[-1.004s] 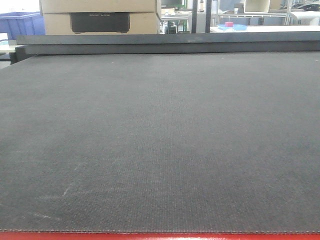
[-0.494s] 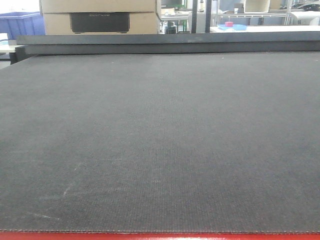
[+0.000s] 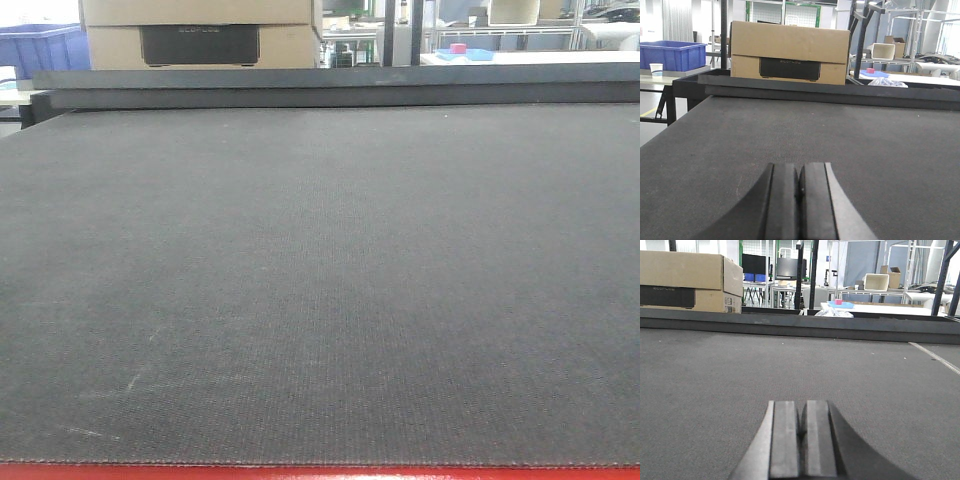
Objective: Grab block from conveyor and place in blue bin
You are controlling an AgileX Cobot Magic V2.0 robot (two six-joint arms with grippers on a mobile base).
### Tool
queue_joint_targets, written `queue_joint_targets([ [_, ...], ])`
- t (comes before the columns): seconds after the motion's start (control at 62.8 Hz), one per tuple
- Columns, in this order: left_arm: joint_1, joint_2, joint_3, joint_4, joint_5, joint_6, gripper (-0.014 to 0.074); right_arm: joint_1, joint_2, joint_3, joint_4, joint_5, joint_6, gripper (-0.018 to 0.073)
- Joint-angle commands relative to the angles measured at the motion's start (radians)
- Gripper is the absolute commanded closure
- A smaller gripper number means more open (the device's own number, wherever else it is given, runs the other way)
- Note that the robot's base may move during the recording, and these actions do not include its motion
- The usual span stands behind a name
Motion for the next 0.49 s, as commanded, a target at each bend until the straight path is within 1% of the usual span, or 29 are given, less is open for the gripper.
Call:
queue_joint_targets([
  [0.0, -0.002, -0.004, -0.003, 0.000, -0.024, 0.000, 0.0707, 0.001, 0.001, 0.000, 0.001, -0.023, 0.001, 0.0722],
  [0.08, -0.002, -0.004, -0.003, -0.009, -0.043, 0.000, 0.0707, 0.001, 0.001, 0.000, 0.012, -0.069, 0.001, 0.0722],
  [0.127, -0.002, -0.004, -0.003, -0.053, -0.078, 0.000, 0.0707, 0.001, 0.001, 0.000, 0.046, -0.114, 0.001, 0.0722],
  [0.159, -0.002, -0.004, -0.003, -0.098, -0.113, 0.000, 0.0707, 0.001, 0.001, 0.000, 0.087, -0.151, 0.001, 0.0722],
  [0.207, -0.002, -0.004, -0.003, -0.133, -0.152, 0.000, 0.0707, 0.001, 0.001, 0.000, 0.138, -0.193, 0.001, 0.0722],
  [0.255, -0.002, -0.004, -0.003, -0.130, -0.160, 0.000, 0.0707, 0.001, 0.001, 0.000, 0.145, -0.251, 0.001, 0.0722],
  [0.351, -0.002, -0.004, -0.046, -0.086, -0.112, 0.000, 0.0707, 0.001, 0.001, 0.000, 0.145, -0.359, 0.001, 0.0722],
  [0.414, -0.002, -0.004, -0.100, -0.069, -0.066, 0.000, 0.0707, 0.001, 0.001, -0.013, 0.145, -0.379, -0.001, 0.0722],
  [0.478, -0.002, -0.004, -0.164, -0.035, -0.031, 0.000, 0.0707, 0.001, 0.001, -0.054, 0.145, -0.372, -0.001, 0.0722],
])
